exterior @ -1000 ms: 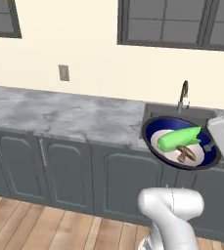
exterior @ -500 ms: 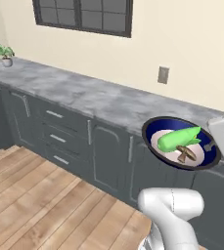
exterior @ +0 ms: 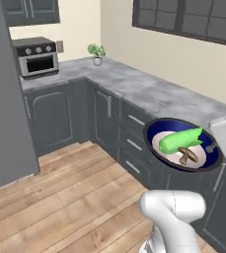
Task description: Place the bowl containing the mushroom and corn in the microwave. Close the microwave door and press the start button to microwave the meal.
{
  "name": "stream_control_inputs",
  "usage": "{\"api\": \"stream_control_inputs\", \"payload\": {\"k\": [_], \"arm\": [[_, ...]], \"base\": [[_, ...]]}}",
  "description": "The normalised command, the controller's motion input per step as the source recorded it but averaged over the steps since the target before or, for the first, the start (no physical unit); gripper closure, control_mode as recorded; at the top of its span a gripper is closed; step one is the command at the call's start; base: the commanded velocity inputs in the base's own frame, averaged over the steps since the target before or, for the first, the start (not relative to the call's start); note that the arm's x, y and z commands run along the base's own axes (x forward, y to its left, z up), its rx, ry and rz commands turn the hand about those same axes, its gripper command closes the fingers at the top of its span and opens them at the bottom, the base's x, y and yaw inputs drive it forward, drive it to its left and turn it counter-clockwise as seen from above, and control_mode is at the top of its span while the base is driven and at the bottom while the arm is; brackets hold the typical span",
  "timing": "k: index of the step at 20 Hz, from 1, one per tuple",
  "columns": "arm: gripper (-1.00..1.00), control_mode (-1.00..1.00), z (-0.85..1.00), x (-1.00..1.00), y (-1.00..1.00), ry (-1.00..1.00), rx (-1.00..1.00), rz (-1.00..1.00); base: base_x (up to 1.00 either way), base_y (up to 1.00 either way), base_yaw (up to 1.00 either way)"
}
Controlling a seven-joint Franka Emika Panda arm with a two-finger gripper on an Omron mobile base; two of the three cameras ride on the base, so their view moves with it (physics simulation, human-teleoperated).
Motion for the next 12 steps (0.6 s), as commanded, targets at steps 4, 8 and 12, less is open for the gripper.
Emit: {"api": "stream_control_inputs", "payload": {"k": [4,8,12], "arm": [[1.00,1.00,0.00,0.00,0.00,0.00,0.00,0.00],[1.00,1.00,0.00,0.00,0.00,0.00,0.00,0.00],[1.00,1.00,0.00,0.00,0.00,0.00,0.00,0.00]], "base": [[0.59,0.77,0.56],[0.54,0.74,0.59],[0.49,0.70,0.61]]}}
